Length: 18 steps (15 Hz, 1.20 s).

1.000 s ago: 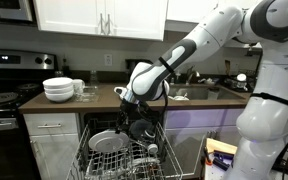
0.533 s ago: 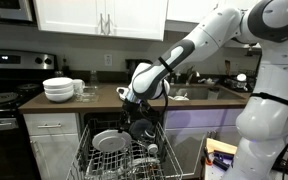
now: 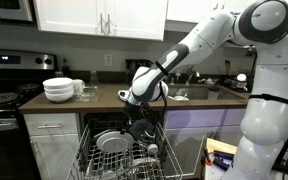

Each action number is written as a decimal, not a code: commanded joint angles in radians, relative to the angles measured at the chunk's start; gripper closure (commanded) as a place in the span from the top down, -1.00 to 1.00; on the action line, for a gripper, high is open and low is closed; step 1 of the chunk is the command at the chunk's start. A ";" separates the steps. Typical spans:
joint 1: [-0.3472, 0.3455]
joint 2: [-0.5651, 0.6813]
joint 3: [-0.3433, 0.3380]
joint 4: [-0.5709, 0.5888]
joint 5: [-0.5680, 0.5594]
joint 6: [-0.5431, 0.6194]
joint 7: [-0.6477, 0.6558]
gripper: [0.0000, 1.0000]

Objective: Remove one plate from the pile on the right and put it in the dishwasher

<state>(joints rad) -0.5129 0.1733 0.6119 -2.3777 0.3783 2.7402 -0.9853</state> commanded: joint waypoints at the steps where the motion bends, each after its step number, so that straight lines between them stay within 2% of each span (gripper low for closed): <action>1: 0.169 0.041 -0.174 0.062 0.043 -0.020 -0.046 -0.95; 3: 0.229 0.058 -0.234 0.081 0.050 -0.024 -0.047 -0.95; 6: 0.275 0.079 -0.279 0.103 0.055 -0.028 -0.046 -0.95; 10: 0.299 0.085 -0.302 0.116 0.047 -0.032 -0.038 -0.95; 18: 0.395 -0.032 -0.340 0.053 -0.014 -0.016 -0.006 -0.95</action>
<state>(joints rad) -0.1549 0.2248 0.2920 -2.2878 0.3814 2.7395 -0.9853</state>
